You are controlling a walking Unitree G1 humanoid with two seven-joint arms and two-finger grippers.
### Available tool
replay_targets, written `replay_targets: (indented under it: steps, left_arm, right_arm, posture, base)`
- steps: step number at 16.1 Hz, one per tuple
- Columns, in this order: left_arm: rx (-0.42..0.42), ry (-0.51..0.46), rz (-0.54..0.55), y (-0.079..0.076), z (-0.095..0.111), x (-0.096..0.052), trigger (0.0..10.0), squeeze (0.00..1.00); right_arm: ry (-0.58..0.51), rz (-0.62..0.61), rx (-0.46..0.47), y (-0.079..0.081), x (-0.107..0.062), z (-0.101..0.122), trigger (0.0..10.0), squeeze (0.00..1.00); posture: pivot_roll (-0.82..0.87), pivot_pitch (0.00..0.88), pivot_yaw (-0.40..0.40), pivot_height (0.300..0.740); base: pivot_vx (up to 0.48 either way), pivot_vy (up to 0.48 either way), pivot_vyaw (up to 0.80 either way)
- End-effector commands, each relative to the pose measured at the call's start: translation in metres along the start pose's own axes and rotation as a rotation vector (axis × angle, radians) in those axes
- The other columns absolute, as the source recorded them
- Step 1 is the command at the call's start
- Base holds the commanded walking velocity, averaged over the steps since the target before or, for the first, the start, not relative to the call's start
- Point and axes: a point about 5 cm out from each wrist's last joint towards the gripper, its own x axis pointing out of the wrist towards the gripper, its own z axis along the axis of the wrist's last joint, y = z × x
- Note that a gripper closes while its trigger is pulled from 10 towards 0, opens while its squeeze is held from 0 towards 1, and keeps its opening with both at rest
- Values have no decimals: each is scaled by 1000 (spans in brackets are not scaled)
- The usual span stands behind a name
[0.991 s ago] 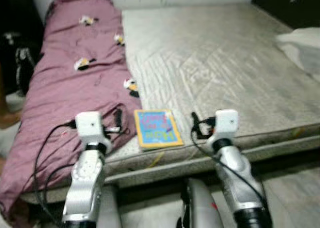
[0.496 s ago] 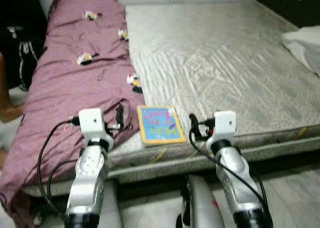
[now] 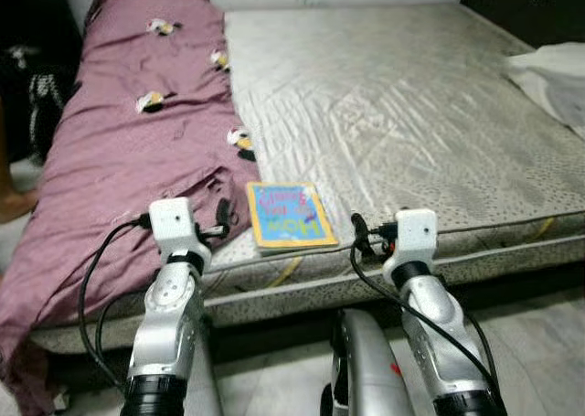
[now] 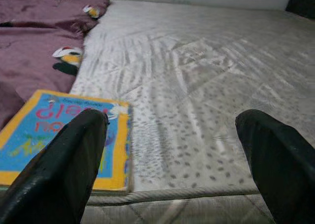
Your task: Clean up the room
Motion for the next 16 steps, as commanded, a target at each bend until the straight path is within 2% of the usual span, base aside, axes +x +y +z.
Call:
replay_targets:
  steps: [1, 3, 5, 11, 15, 16]
  left_arm:
    - [-12, 31, 10, 1, -4, 4, 10000, 0]
    - [-43, 112, -3, -2, -15, 12, 10000, 0]
    - [-70, 148, -26, -7, -19, 18, 10000, 0]
    - [-120, 129, -89, -20, -13, 32, 10000, 0]
    - [-232, 158, -61, -21, -18, 35, 10000, 0]
    - [-290, 180, -55, -21, -21, 35, 10000, 0]
  right_arm:
    - [-1, -9, -10, -5, -3, 3, 10000, 0]
    - [-6, -17, -20, -12, -11, 5, 10000, 0]
    - [6, -21, -24, -16, -16, 4, 10000, 0]
    - [14, -31, -48, -21, -22, 7, 10000, 0]
    - [8, -17, -64, -20, -21, 9, 10000, 0]
    - [0, -5, -52, -19, -21, 13, 10000, 0]
  posture:
    - [-81, 0, -29, 488]
    - [-112, 12, -31, 458]
    - [-131, 21, -32, 458]
    - [-151, 28, -42, 458]
    - [-157, 26, -49, 458]
    - [-158, 25, -49, 458]
  base:
    - [0, 0, 0]
    - [0, 0, 0]
    - [0, 0, 0]
    - [0, 0, 0]
    - [0, 0, 0]
    - [0, 0, 0]
